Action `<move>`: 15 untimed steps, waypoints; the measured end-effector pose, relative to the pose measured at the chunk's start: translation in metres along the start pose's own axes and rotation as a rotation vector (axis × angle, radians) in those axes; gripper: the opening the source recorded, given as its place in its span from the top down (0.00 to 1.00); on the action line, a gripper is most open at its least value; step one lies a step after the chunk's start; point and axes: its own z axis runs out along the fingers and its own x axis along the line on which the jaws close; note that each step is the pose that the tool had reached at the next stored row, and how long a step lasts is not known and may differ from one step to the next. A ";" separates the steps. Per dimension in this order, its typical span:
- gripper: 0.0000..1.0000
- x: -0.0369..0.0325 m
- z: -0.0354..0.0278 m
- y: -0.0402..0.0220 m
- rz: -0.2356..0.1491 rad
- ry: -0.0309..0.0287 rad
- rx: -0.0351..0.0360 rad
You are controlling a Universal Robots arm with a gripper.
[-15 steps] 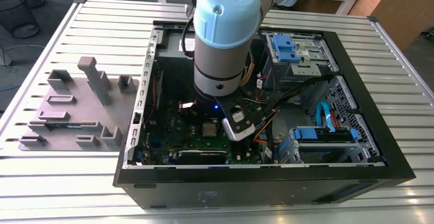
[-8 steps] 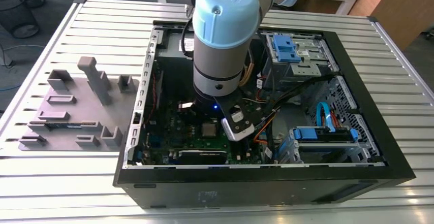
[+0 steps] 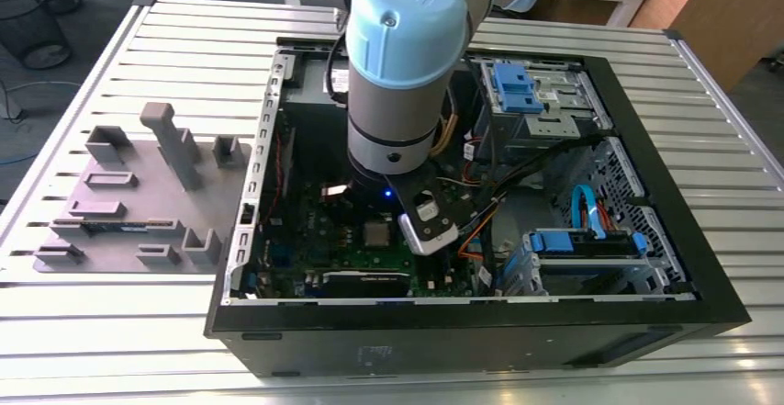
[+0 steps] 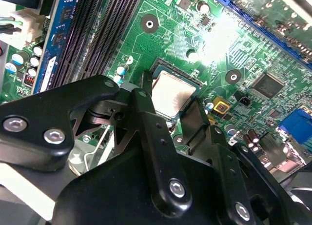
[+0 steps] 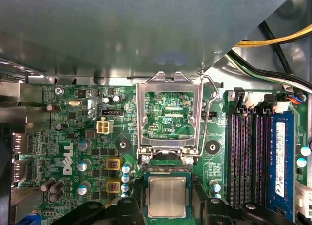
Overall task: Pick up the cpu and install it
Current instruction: 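Place the cpu into insertion slot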
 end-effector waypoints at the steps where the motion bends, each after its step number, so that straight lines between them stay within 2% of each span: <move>1: 0.53 0.0000 0.0001 0.0000 0.000 0.0000 0.0000; 15: 0.53 -0.0001 0.0037 0.0003 0.001 0.0000 0.0001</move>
